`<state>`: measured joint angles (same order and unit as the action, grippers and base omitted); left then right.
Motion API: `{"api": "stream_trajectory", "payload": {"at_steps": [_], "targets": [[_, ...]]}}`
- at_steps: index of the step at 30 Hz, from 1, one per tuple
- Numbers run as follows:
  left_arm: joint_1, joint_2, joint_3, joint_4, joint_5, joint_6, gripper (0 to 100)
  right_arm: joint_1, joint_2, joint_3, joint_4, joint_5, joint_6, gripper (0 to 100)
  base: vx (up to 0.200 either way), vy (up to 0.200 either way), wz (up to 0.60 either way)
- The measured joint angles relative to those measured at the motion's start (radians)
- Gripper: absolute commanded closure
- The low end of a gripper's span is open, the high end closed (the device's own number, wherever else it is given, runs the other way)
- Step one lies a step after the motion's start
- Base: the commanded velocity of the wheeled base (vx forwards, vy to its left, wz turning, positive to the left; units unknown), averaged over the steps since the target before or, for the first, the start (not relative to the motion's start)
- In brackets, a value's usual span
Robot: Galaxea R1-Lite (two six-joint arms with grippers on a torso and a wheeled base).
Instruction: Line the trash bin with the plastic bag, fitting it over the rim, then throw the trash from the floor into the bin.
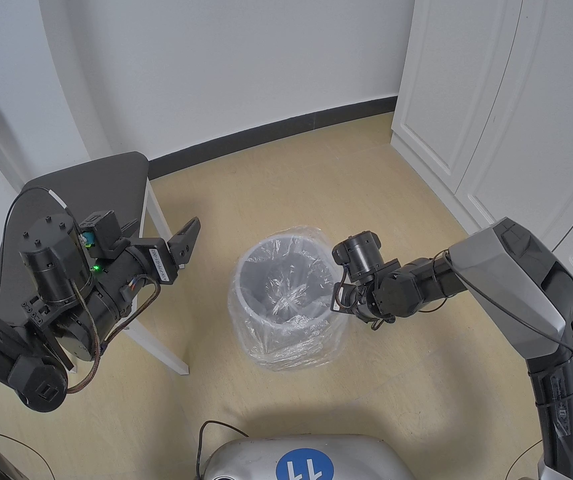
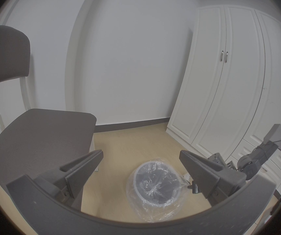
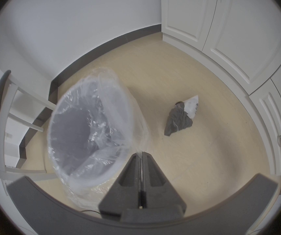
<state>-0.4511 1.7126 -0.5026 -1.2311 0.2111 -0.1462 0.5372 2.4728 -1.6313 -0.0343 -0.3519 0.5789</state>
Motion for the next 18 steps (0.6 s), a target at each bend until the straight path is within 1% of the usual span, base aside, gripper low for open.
{"api": "stream_trajectory", "payload": {"at_steps": [6, 18], "targets": [[-0.001, 0.003, 0.003, 0.000, 0.000, 0.000, 0, -0.002, 0.031, 0.024, -0.038, 0.000, 0.006, 100, 0.000, 0.000, 0.00], [0.000, 0.013, 0.008, 0.000, 0.000, 0.000, 0, -0.024, 0.130, 0.024, -0.187, -0.009, 0.005, 100, 0.000, 0.000, 0.00]]}}
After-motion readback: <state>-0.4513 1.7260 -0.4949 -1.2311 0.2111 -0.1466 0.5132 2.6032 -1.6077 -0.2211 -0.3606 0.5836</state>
